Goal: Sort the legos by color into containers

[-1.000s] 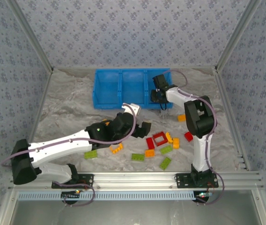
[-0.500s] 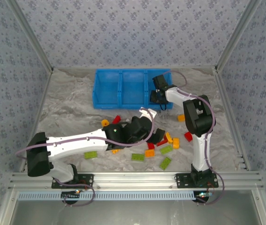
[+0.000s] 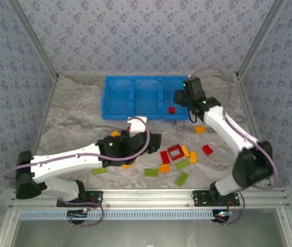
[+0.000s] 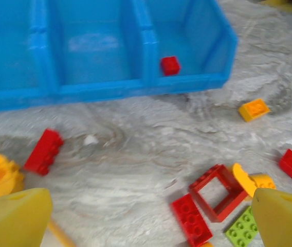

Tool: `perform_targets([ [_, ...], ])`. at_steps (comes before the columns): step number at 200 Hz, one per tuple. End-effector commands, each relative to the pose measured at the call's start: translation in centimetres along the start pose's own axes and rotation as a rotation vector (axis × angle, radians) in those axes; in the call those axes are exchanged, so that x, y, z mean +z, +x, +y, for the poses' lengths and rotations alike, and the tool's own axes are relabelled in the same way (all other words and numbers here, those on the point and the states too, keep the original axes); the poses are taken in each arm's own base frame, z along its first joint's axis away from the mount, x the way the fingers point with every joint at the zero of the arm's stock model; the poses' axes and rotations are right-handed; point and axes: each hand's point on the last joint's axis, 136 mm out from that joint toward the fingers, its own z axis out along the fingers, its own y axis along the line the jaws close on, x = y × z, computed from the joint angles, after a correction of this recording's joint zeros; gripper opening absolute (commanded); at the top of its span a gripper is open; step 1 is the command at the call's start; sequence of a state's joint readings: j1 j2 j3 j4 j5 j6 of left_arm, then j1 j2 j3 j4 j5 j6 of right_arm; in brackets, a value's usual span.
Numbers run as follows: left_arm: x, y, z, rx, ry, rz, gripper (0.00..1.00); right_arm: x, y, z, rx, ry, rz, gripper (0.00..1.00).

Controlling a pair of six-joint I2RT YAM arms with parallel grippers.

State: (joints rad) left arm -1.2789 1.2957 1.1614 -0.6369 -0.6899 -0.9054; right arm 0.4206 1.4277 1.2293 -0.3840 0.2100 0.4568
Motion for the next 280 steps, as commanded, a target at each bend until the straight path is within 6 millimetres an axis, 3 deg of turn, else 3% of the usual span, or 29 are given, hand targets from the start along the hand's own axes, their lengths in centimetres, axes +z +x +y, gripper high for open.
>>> perform_targets([
  [1,-0.9,3.0,7.4,-0.131,-0.222,0.080,0.96,-3.4,4.2,1.1,-0.059,-0.036,0.021,0.56],
  [19,-0.9,6.0,10.9,-0.243,-0.286,0.156,0.89,-6.6,8.2,4.5,-0.132,-0.196,0.027,0.56],
  [45,-0.4,9.6,13.8,-0.388,-0.301,0.209,0.80,-11.0,14.5,8.8,-0.233,-0.424,0.019,0.57],
  [73,1.1,12.3,15.0,-0.490,-0.297,0.282,0.70,-13.2,20.1,10.4,-0.287,-0.500,0.057,0.57],
  [95,2.5,14.2,15.4,-0.534,-0.309,0.350,0.69,-13.5,22.5,10.4,-0.316,-0.481,0.081,0.57],
  [108,3.1,15.1,15.5,-0.541,-0.316,0.377,0.67,-13.6,22.9,10.3,-0.301,-0.470,0.087,0.57],
  [136,4.1,14.9,14.5,-0.551,-0.278,0.371,0.66,-13.7,23.1,10.4,-0.307,-0.466,0.087,0.57],
  [167,4.5,15.8,14.7,-0.557,-0.298,0.396,0.50,-13.5,23.6,10.9,-0.332,-0.472,0.104,0.57],
  [221,5.2,16.8,14.9,-0.559,-0.324,0.423,0.44,-13.9,23.8,11.9,-0.330,-0.512,0.113,0.57],
  [280,6.3,17.2,14.7,-0.541,-0.336,0.436,0.31,-13.8,23.8,12.1,-0.335,-0.509,0.117,0.57],
])
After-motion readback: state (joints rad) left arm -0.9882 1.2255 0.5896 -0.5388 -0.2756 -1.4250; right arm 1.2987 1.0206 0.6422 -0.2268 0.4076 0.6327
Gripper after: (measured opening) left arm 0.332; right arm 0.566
